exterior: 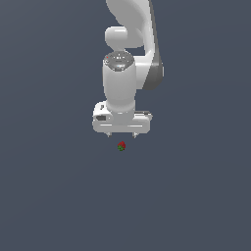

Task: Pick up the object and move it to a goal position.

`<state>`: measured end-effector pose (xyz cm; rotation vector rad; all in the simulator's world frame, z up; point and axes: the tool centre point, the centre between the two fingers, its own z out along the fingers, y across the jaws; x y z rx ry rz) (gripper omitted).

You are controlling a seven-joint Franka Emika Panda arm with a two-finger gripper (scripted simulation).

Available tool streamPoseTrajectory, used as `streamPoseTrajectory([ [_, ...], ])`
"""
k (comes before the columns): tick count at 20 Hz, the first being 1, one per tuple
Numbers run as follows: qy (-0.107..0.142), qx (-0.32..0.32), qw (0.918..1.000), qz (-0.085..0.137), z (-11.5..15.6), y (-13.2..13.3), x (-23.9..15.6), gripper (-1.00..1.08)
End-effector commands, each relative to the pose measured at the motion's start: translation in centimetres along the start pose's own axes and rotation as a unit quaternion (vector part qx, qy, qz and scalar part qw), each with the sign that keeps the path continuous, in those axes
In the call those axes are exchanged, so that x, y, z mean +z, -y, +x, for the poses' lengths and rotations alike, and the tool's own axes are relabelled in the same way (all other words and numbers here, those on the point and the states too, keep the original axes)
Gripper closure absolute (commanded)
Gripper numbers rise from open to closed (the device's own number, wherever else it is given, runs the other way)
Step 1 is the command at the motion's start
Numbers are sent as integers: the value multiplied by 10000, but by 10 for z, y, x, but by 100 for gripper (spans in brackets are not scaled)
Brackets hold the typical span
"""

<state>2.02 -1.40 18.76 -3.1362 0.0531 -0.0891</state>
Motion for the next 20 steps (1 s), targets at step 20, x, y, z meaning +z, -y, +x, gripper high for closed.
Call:
streamPoseTrajectory([
  [20,-84,-40,10000,-34,3,9,-4,-92],
])
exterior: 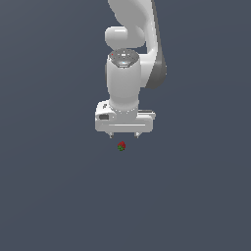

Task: Pick up the object and move it to a goal position.

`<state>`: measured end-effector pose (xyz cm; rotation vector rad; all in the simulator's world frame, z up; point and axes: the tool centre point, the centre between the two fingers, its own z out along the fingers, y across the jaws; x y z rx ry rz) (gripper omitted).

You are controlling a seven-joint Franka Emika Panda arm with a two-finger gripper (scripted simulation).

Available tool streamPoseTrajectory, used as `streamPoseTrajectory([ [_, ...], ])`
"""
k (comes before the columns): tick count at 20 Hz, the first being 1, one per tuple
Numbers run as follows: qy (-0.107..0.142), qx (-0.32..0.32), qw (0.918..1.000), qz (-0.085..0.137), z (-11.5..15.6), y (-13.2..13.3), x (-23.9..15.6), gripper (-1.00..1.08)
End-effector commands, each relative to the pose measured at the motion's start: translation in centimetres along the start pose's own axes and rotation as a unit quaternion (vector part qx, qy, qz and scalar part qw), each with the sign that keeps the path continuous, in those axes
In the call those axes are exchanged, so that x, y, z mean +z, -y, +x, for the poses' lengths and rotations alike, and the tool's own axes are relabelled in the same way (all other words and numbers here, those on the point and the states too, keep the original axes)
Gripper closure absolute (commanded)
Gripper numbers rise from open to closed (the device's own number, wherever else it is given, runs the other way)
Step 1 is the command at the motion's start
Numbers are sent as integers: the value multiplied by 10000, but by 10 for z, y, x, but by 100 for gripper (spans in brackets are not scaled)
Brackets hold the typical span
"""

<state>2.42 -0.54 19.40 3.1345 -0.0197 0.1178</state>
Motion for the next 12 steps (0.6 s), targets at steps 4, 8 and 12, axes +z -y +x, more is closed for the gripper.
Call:
streamPoseTrajectory([
  [4,37,362,9993,17,-4,0,11,-92],
  [8,77,776,9969,30,-8,-1,22,-92],
  [12,129,1312,9913,36,-14,-1,37,-92],
])
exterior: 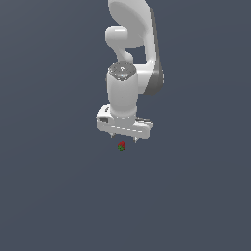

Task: Pick up the object and move it to a goal position.

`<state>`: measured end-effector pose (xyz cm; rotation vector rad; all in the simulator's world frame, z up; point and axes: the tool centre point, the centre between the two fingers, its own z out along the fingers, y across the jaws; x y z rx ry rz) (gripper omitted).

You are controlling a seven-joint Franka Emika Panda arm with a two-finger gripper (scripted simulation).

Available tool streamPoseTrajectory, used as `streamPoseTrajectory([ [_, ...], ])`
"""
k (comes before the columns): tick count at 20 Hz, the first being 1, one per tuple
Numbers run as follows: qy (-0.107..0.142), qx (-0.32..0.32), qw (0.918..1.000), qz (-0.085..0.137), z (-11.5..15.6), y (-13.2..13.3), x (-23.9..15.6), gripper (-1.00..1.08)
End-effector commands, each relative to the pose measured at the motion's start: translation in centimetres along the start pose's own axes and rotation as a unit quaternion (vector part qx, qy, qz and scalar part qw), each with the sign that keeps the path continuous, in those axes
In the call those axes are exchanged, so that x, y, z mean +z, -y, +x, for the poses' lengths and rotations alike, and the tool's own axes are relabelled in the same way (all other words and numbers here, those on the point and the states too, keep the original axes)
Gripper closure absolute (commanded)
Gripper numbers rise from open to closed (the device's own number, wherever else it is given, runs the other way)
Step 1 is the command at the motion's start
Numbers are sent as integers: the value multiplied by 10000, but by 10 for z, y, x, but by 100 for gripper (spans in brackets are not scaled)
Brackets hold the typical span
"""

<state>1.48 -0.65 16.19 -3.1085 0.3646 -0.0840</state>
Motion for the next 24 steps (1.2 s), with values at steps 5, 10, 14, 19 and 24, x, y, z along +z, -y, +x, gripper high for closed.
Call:
streamPoseTrajectory([
  [5,86,960,9953,-8,-10,-5,26,-92],
  [10,142,1708,9852,-37,-19,-10,46,-92],
  [14,177,2279,9735,-72,-25,-14,60,-92],
  [19,202,2826,9589,-116,-32,-18,74,-92],
  [24,213,3181,9477,-149,-37,-22,83,-92],
])
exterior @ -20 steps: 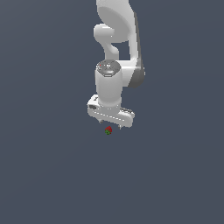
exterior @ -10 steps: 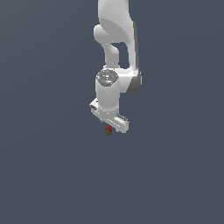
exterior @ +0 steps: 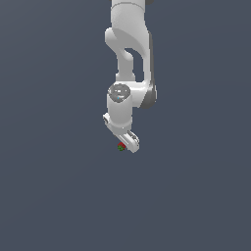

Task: Pick up the object and move it to a goal position.

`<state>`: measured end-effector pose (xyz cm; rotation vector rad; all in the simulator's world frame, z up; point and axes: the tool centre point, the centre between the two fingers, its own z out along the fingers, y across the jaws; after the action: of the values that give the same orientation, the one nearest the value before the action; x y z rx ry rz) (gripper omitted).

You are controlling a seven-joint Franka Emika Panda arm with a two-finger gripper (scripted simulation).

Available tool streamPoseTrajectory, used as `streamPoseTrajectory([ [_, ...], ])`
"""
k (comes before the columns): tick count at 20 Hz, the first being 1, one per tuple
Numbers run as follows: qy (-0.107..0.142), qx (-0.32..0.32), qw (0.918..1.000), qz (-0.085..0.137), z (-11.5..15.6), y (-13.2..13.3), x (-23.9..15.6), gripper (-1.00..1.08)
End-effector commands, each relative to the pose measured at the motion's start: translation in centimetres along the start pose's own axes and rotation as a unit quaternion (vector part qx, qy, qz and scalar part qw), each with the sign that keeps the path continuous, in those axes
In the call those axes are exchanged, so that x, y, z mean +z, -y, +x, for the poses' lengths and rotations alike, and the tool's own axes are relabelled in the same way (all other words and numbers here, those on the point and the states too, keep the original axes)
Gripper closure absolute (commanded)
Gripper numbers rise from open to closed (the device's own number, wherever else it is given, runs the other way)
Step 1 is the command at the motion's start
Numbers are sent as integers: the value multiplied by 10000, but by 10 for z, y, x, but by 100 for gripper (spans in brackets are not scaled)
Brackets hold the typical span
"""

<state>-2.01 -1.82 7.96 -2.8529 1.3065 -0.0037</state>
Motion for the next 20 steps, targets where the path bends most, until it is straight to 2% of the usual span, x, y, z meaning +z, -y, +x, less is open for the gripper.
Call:
streamPoseTrajectory([
  [1,1,162,9999,-11,0,-2,4,-92],
  [11,3,278,9996,-22,-1,-4,10,-92],
  [20,3,302,9995,-22,-2,-5,47,-92],
])
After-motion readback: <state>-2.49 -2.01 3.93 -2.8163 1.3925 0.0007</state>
